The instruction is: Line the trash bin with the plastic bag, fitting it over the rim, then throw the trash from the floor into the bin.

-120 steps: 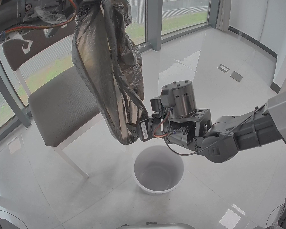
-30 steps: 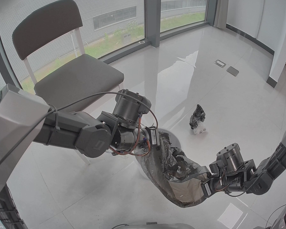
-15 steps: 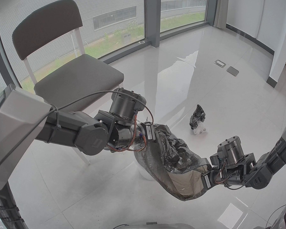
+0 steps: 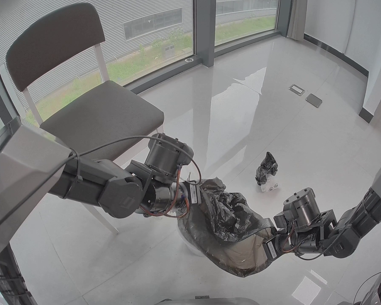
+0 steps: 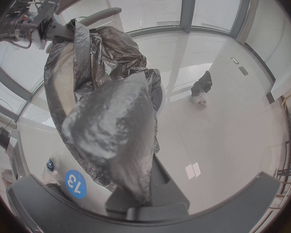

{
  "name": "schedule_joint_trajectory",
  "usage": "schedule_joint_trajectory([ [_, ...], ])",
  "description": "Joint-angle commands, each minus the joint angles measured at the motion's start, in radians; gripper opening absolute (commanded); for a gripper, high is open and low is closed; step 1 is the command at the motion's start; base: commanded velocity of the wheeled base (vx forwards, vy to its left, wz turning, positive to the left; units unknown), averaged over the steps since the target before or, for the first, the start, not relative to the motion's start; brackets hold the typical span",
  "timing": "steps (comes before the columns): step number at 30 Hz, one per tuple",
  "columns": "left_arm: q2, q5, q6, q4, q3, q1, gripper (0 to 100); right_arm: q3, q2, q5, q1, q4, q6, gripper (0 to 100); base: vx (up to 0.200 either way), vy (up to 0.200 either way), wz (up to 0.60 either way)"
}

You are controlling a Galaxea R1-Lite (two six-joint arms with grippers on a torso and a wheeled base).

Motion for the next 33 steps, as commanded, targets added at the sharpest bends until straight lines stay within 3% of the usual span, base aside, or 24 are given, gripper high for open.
schedule_joint_trajectory([
  [1, -0.019, 0.002, -0.006, 0.058, 0.032, -0.008, 0, 0.026, 0.018, 0.0, 0.033, 0.001, -0.005, 0, 0.0, 0.0, 0.0],
  [9, -0.013, -0.008, -0.003, 0.064, 0.033, 0.018, 0, 0.02, 0.042, 0.0, 0.03, 0.009, -0.005, 0, 0.0, 0.0, 0.0],
  [14, 0.047, -0.009, 0.001, 0.063, 0.012, 0.021, 0, -0.042, 0.102, 0.0, -0.019, 0.041, -0.013, 0, 0.0, 0.0, 0.0],
  [29, 0.16, -0.009, 0.003, 0.12, -0.22, 0.081, 0, -0.269, 0.277, -0.001, -0.139, 0.047, -0.018, 0, 0.0, 0.0, 0.0],
  [33, 0.188, -0.009, 0.0, 0.195, -0.267, 0.082, 0, -0.303, 0.292, -0.001, -0.143, 0.084, -0.018, 0, 0.0, 0.0, 0.0],
])
